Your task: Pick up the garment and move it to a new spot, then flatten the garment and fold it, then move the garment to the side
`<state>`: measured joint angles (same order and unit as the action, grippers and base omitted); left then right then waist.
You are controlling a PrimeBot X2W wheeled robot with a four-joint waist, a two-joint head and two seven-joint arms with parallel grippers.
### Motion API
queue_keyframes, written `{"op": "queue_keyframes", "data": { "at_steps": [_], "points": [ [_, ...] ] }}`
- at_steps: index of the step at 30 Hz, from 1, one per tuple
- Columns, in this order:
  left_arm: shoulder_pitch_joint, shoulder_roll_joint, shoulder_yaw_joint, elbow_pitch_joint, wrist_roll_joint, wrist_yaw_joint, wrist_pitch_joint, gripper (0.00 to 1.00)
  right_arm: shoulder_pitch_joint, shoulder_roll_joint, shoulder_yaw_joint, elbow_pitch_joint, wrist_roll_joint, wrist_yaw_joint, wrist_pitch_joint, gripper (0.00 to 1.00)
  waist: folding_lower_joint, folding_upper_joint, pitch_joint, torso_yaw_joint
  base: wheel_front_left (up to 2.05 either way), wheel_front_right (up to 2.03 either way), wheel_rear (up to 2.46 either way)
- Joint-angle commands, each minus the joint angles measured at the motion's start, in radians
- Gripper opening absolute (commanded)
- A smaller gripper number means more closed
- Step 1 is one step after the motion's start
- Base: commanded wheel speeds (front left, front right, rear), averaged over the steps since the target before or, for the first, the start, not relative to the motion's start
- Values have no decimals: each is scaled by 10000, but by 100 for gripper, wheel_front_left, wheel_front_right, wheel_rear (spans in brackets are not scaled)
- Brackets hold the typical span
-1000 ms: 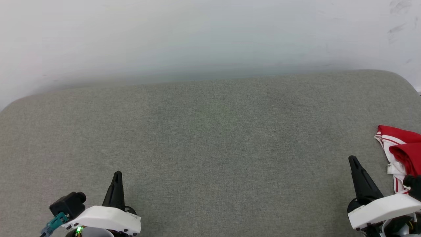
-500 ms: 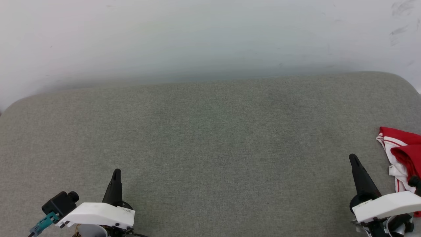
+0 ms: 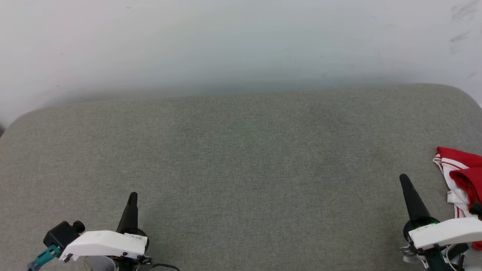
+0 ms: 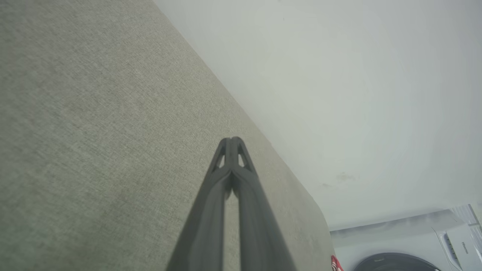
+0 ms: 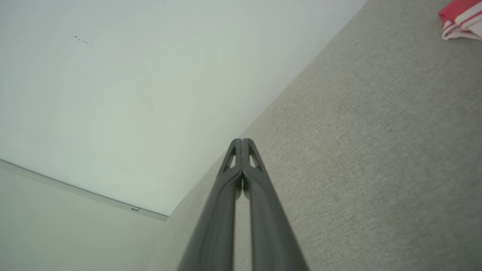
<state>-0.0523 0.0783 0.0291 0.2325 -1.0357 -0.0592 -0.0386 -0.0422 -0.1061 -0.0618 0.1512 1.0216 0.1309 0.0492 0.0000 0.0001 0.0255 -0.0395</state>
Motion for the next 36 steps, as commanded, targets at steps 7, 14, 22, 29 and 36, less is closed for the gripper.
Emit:
{"op": "queue_keyframes", "data": {
  "at_steps": [7, 14, 22, 29, 36],
  "points": [
    [-310, -49, 163, -43, -899, -146, 235, 0, -310, 86, -105, 75, 947, -2, 108, 0, 0, -1, -24, 43, 0, 0, 0],
    [-364, -76, 269, -19, -1583, -230, 422, 0, -364, 155, -162, 202, 1649, -2, 182, 0, 0, -1, -47, 82, 0, 0, 0],
    [-420, -109, 366, 7, -2321, -320, 618, 0, -450, 230, -223, 326, 2401, -2, 265, 0, 0, -1, -72, 127, 0, 0, 0],
    [-452, -135, 448, 25, -2839, -395, 764, 0, -500, 277, -269, 419, 2936, -1, 316, 0, 0, -1, -91, 161, 0, 0, 0],
    [-473, -165, 539, 48, -3415, -463, 910, 0, -525, 336, -320, 529, 3523, -1, 377, 0, 0, -1, -114, 201, 0, 0, 0]
  ]
}}
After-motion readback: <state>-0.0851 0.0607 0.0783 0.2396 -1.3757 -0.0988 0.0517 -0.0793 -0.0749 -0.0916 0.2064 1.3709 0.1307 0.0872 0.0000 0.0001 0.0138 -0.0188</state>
